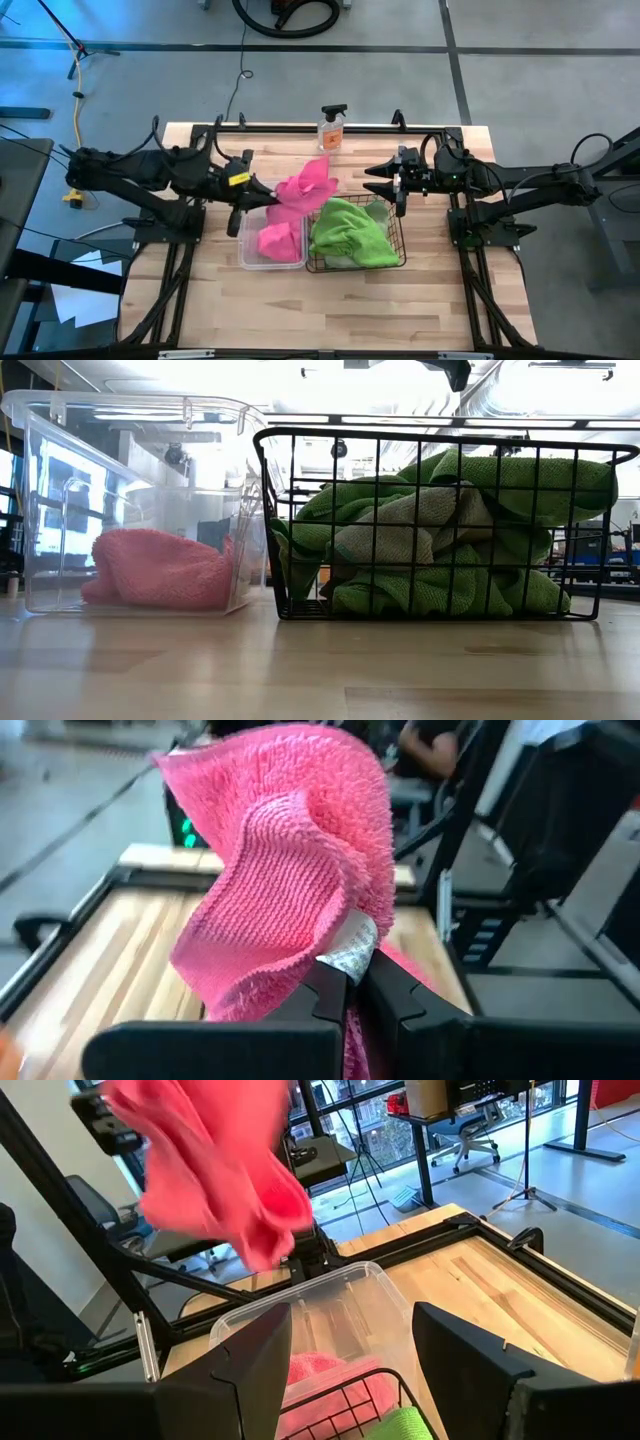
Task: Sort microfiber towel by color & place in baskets
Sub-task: Put the pink towel into the transparent bin
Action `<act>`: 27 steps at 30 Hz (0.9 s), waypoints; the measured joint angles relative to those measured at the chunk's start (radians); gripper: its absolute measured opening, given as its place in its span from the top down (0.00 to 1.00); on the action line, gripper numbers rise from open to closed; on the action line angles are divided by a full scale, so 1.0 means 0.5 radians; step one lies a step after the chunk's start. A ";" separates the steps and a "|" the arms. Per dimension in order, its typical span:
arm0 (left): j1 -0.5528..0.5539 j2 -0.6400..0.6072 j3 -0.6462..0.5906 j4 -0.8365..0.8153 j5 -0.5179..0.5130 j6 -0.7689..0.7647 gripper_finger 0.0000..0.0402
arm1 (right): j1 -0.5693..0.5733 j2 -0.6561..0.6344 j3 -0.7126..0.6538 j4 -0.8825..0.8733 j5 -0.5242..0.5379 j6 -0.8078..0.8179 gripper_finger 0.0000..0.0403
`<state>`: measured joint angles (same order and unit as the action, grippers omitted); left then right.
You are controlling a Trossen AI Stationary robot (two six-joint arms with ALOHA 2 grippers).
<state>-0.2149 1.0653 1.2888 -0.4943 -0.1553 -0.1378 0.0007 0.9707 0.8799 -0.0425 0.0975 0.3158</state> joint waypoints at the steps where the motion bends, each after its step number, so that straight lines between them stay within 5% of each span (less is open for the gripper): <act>1: -0.001 0.000 0.000 -0.049 -0.026 -0.024 1.00 | 0.000 0.000 0.000 0.000 0.000 0.001 0.49; 10: -0.133 -0.062 -0.171 -0.098 -0.288 -0.084 1.00 | 0.000 0.000 0.000 0.000 0.000 0.002 0.49; 19: -0.107 -0.600 -1.084 0.800 -0.301 -0.238 1.00 | 0.000 -0.001 0.000 -0.002 0.000 0.049 0.49; 27: -0.042 -0.842 -1.530 1.394 -0.217 -0.308 1.00 | 0.000 -0.001 0.001 -0.011 0.000 0.055 0.49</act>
<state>-0.2359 0.6441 0.5238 0.2029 -0.2638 -0.2916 0.0007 0.9703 0.8803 -0.0482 0.0975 0.3435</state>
